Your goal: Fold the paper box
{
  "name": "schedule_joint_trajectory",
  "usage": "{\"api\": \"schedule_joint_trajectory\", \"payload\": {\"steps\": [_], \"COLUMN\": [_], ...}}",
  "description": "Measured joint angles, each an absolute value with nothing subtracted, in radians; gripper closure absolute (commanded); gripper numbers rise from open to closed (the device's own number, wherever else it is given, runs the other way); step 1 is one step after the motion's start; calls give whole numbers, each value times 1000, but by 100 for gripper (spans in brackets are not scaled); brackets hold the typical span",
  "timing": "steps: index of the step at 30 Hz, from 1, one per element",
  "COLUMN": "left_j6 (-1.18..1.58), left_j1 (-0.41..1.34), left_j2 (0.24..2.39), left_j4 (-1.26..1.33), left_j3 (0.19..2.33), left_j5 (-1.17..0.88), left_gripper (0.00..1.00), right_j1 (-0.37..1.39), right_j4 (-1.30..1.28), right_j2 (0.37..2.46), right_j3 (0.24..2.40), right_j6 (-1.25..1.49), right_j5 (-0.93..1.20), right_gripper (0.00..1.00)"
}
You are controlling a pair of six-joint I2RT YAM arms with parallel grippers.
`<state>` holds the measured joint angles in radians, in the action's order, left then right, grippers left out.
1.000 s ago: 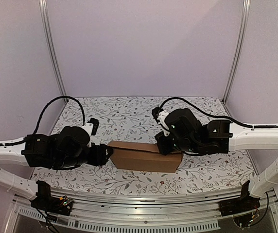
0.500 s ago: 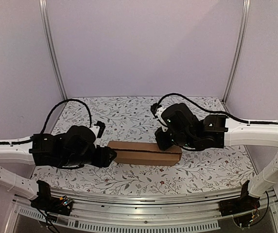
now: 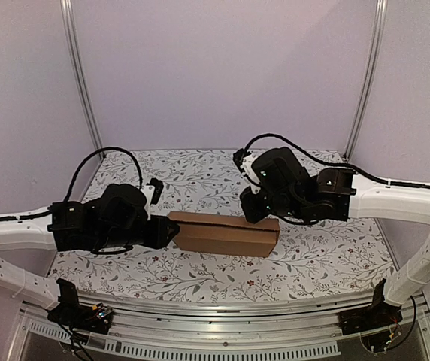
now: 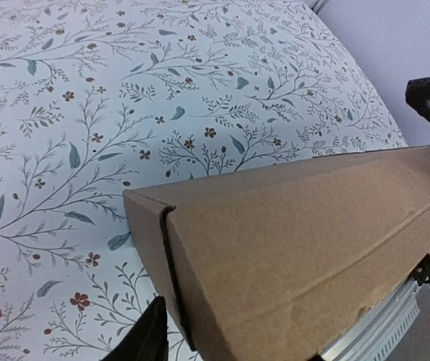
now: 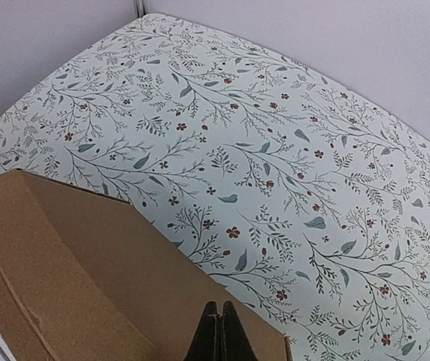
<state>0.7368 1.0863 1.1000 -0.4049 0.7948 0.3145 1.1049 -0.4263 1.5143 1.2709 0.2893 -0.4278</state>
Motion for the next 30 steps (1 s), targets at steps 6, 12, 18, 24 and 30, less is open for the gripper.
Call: {"api": "schedule_joint_trajectory", "payload": {"steps": [6, 12, 18, 24, 30], "left_j6": [713, 699, 699, 699, 699], "left_j1": [1063, 1022, 971, 947, 938], "left_j2": [1153, 1226, 1278, 1318, 1334], "left_j4": [-389, -361, -315, -255, -225], "left_j3": [849, 885, 910, 918, 918], "left_j5": [288, 242, 192, 157, 137], "left_gripper": [56, 56, 56, 56, 57], "right_j1": [1105, 1105, 1098, 1073, 1062], "right_j4": [-448, -454, -456, -455, -449], "right_j2": [1505, 1468, 1461, 1491, 1544], "right_j3": [1291, 1332, 1357, 1387, 1414], "right_j6": [289, 285, 267, 245, 229], "right_j5": [-389, -368, -369, -369, -368], "right_gripper": [99, 98, 99, 100, 100]}}
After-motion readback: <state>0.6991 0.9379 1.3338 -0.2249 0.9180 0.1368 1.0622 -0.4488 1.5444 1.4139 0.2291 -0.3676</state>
